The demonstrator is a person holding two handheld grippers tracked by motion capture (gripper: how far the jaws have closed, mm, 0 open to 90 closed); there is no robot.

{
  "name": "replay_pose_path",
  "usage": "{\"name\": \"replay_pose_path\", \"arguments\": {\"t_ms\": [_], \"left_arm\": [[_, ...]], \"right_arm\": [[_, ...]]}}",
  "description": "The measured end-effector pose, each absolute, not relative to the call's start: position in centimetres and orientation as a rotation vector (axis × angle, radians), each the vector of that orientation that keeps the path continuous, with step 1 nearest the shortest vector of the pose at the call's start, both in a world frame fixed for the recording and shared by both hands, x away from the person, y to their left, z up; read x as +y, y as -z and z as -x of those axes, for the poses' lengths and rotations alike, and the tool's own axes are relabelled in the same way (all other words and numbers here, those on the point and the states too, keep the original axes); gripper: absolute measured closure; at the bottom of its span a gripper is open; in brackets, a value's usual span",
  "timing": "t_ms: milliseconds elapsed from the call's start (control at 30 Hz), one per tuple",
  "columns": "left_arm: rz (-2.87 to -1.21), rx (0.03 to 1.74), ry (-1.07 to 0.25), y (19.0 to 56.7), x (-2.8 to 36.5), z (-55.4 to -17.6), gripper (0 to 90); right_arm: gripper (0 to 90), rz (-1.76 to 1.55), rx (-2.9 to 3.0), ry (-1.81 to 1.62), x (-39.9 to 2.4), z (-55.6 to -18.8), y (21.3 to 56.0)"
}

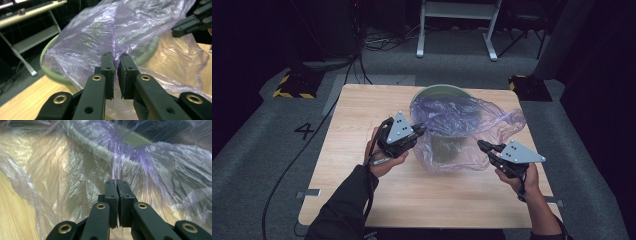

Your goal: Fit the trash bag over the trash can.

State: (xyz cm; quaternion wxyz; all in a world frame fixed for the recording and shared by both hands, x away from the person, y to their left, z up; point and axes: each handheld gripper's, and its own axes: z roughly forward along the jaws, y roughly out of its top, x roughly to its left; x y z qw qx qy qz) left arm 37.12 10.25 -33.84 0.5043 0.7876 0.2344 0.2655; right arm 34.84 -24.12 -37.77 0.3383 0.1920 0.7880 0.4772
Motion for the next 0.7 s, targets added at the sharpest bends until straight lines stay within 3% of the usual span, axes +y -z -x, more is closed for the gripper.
{"name": "replay_pose_path", "arguments": {"t_ms": [233, 433, 700], "left_arm": [[-1.904, 0.604, -0.637, 34.4, 11.3, -37.9, 85.2], [-1.887, 0.627, -0.642, 34.4, 12.1, -38.5, 85.2], [-1.882, 0.65, -0.654, 34.3, 12.6, -39.2, 84.8]], "right_arm": [[55.9, -0.45, 2.026, -1.37, -25.8, -34.0, 37.8], [48.2, -0.422, 1.829, -1.388, -28.4, -32.2, 35.4], [40.3, -0.537, 1.685, -1.222, -29.2, -34.4, 33.6]]}}
